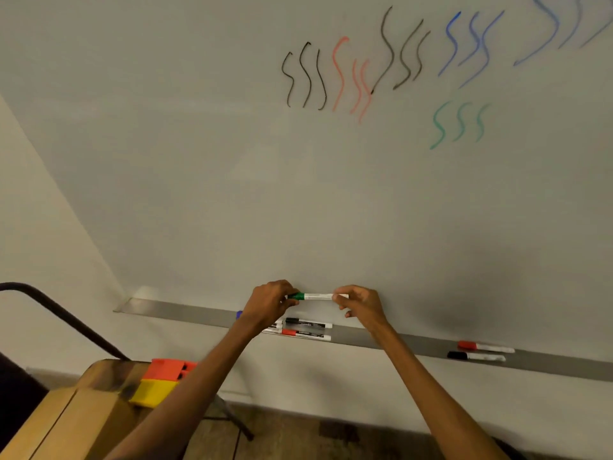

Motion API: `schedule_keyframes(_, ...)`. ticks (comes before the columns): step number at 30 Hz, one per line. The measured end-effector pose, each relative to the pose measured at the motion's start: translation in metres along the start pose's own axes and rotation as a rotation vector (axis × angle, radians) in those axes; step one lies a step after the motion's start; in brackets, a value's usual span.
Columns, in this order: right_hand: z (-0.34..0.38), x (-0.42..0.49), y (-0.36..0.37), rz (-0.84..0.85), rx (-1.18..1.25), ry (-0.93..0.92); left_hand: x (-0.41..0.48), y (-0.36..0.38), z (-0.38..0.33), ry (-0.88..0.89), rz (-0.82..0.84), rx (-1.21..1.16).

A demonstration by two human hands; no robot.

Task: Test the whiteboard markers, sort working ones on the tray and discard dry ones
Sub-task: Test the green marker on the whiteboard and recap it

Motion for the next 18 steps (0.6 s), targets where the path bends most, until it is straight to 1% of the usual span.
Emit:
schedule_keyframes(3, -0.032, 0.011, 0.006, 0.007, -0.244, -0.065, -0.001, 0.026, 0.008, -0.018, 0.071, 0.025)
schedule_keyframes(5, -0.053, 0.017, 0.010, 0.002, -0.337, -0.073, -0.003, 0.043, 0.013, -0.031, 0.107, 0.025)
schedule_keyframes(10, -0.088, 0.029, 0.019, -0.131, -0.350, -0.029, -0.006, 0.074, 0.024, -0.085, 0.106, -0.001)
schedule_keyframes(12, -0.101, 0.034, 0.024, -0.168, -0.337, -0.009, -0.003, 0.084, 0.028, -0.083, 0.123, 0.037)
schedule_keyframes(15, -0.122, 0.042, 0.029, -0.202, -0.331, 0.003, 0.003, 0.098, 0.033, -0.088, 0.096, 0.093)
schedule_keyframes(18, -0.141, 0.046, 0.033, -0.233, -0.393, -0.016, 0.002, 0.112, 0.036, -0.115, 0.083, 0.137)
Point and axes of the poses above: each hand's wrist, its own x-axis towards the middle knuckle, its own y-axis out of the palm, z = x × y, the point moved 3 cm from there along x, towards the middle knuckle, and after that the axes turned 2 degrees about y, right-handed, at the moved point
